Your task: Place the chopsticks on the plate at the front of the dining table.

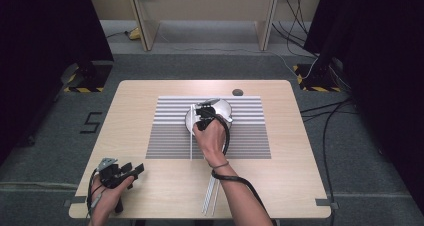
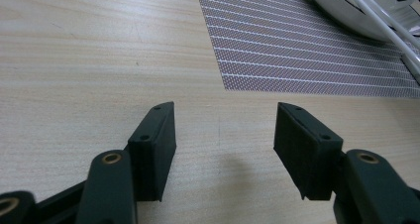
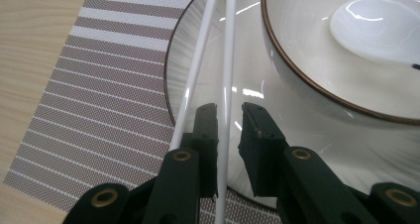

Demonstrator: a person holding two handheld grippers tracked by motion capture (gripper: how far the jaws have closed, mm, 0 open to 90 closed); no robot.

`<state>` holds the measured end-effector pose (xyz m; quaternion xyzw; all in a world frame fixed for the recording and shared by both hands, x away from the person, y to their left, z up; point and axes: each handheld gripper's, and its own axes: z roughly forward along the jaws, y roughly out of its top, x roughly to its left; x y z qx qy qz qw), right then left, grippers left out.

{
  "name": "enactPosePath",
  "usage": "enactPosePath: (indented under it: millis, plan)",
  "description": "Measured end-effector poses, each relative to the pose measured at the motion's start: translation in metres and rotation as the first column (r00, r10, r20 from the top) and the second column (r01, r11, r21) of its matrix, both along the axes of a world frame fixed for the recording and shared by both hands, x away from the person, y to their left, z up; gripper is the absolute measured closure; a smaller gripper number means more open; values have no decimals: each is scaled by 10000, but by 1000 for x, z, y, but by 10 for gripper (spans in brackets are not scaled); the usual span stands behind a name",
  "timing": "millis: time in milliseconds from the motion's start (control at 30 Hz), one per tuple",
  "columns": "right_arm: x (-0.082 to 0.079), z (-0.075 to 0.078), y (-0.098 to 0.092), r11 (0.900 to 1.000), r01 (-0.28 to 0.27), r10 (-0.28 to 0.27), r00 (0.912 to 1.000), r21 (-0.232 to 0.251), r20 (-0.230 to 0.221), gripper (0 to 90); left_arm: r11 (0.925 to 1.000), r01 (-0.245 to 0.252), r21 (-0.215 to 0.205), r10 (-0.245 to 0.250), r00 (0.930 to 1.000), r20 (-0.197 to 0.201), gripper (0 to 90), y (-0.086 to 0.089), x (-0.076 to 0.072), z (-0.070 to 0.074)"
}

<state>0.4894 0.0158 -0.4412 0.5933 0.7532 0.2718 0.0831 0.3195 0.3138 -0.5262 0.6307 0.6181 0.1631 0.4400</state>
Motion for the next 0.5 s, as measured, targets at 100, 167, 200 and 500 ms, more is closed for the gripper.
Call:
enactPosePath:
  millis: [100,167,200,500]
  plan:
    - [-3,4,-5,10000,-13,13,10000,56,-11,769,10000,13,33,-13,10000,-5,411,0,0,0]
    - [-6,8,-9,9999,-21,22,10000,137,-85,770,10000,5,25,-5,10000,0,411,0,0,0]
    - [-7,8,-10,9998,-36,38,9999,178,-110,770,10000,6,25,-6,10000,-1,411,0,0,0]
    - [-18,6,-19,9998,-149,153,9992,117,-373,780,10000,31,45,-31,10000,-9,411,0,0,0]
